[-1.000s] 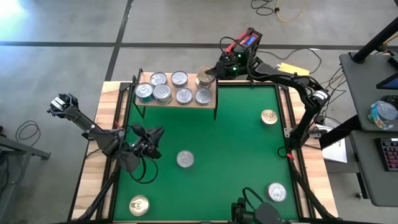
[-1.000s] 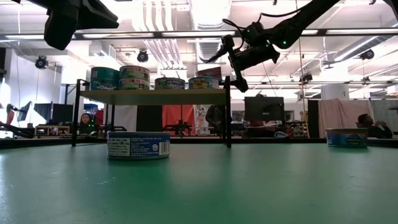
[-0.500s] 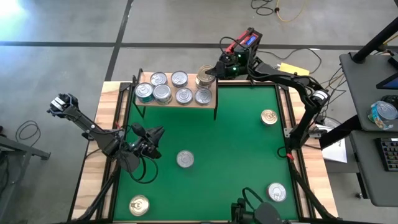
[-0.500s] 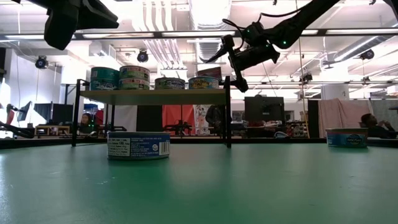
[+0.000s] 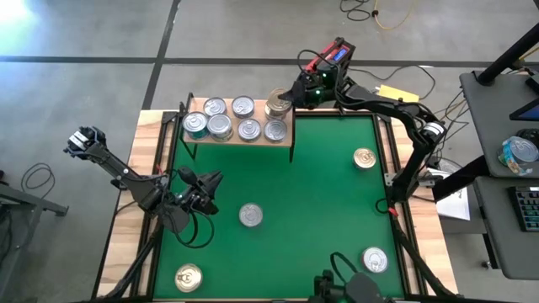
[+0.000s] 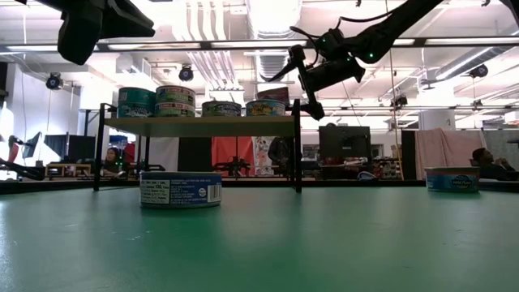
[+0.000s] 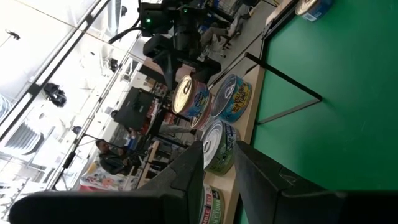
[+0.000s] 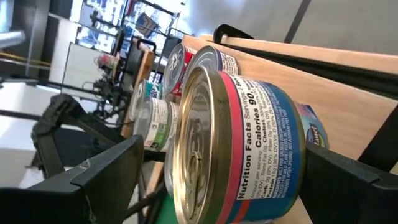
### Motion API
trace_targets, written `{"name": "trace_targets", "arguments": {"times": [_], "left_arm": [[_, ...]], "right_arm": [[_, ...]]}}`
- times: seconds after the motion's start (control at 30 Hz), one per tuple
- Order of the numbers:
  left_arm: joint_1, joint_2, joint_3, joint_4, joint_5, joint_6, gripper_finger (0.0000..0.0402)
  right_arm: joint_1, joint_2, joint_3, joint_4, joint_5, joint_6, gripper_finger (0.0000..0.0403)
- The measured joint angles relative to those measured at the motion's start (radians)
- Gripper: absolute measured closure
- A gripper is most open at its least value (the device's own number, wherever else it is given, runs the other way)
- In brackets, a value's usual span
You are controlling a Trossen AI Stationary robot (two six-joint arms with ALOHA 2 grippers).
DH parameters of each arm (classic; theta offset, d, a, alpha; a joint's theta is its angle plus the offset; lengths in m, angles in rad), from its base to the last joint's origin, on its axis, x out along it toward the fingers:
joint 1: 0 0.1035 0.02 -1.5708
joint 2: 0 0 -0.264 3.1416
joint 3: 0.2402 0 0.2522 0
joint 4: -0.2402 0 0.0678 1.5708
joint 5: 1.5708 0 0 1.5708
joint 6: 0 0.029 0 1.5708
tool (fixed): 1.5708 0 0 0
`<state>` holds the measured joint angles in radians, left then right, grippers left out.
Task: Stack canned seafood by type on shelf
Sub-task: Stack the middle right blue tuna can on top of the blue tuna can on the shelf
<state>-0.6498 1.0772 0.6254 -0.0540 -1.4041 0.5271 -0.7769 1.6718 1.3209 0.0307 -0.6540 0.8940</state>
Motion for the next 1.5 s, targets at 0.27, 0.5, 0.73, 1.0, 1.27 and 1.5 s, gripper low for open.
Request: {"name": "trace_targets", "arguments": {"times": [0.27, 0.5, 0.73, 1.0, 1.27, 1.5], "left_arm": [[0.0, 0.0, 0.0, 0.0, 0.0, -0.004, 0.0326], [0.0, 0.0, 0.0, 0.0, 0.0, -0.004, 0.0326], [0.0, 0.0, 0.0, 0.0, 0.0, -0.005, 0.0326], [0.0, 0.0, 0.0, 0.0, 0.0, -0.005, 0.0326], [0.0, 0.0, 0.0, 0.0, 0.0, -0.005, 0.0326], [0.0, 0.0, 0.0, 0.0, 0.0, -0.01, 0.0326]], "right_arm": [[0.0, 0.0, 0.0, 0.004, 0.001, 0.119, 0.0035], [0.0, 0.0, 0.012, -0.003, 0.002, 0.13, 0.0035], [0.005, 0.0, 0.074, -0.001, 0.0, 0.135, 0.0035], [0.006, 0.0, 0.099, -0.101, 0.031, 0.094, 0.0035], [0.005, 0.0, 0.099, -0.128, 0.055, 0.058, 0.0035], [0.006, 0.0, 0.099, -0.132, 0.091, 0.034, 0.0035]]}}
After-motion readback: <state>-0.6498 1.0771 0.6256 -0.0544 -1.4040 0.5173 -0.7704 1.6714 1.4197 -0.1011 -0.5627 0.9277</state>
